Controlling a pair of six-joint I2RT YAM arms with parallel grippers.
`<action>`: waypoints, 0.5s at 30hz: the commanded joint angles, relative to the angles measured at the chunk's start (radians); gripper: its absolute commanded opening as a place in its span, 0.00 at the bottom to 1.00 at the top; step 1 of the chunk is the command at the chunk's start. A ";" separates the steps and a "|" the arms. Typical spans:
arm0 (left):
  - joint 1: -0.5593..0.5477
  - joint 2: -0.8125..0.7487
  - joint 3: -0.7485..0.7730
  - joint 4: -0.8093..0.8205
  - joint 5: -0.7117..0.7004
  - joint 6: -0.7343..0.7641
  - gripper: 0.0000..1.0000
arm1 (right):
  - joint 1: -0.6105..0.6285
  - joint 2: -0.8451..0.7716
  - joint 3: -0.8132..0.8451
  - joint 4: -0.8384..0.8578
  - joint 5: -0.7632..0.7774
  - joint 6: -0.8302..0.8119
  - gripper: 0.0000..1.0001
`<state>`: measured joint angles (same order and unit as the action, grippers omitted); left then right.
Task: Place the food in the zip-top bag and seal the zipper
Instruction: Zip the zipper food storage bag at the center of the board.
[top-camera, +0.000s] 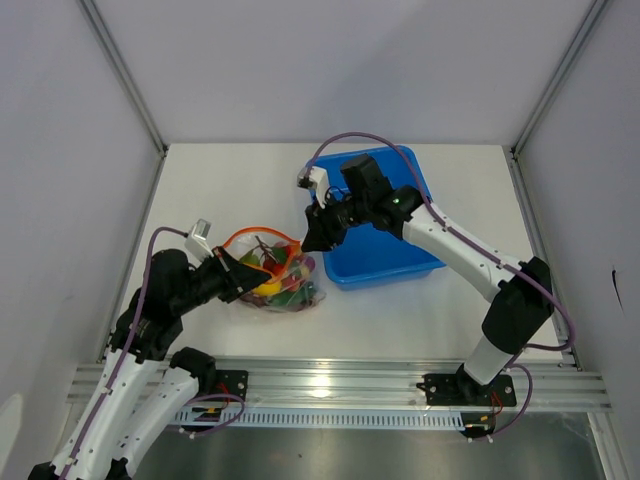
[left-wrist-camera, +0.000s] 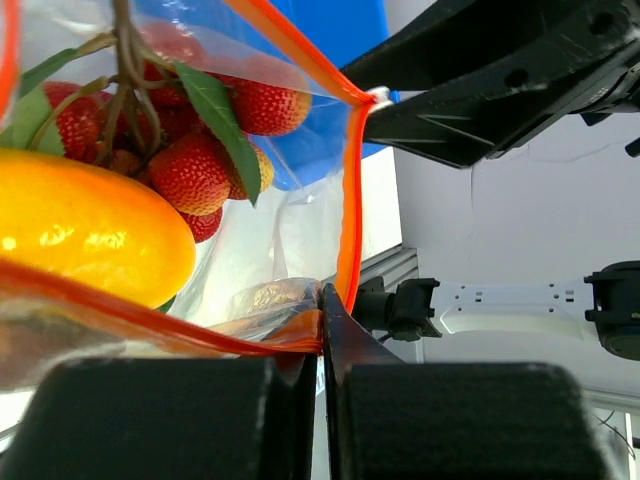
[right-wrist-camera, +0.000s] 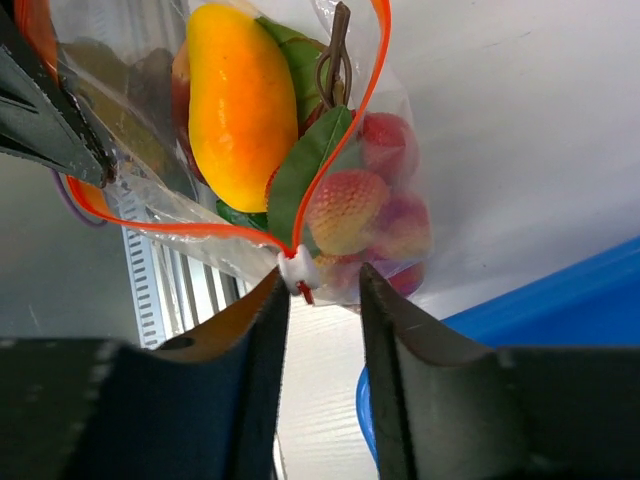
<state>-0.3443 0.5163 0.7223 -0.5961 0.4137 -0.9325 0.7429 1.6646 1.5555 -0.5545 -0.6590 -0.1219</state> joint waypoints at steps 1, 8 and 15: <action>0.008 -0.006 0.043 0.052 0.027 0.021 0.01 | -0.010 0.000 0.026 0.041 -0.053 -0.033 0.35; 0.008 -0.007 0.039 0.042 0.016 0.029 0.01 | -0.024 -0.008 0.002 0.079 -0.131 -0.028 0.15; 0.008 -0.015 0.037 0.038 0.013 0.029 0.01 | -0.030 0.000 0.008 0.090 -0.165 -0.039 0.34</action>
<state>-0.3443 0.5156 0.7223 -0.5930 0.4137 -0.9234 0.7189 1.6680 1.5532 -0.5030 -0.7788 -0.1398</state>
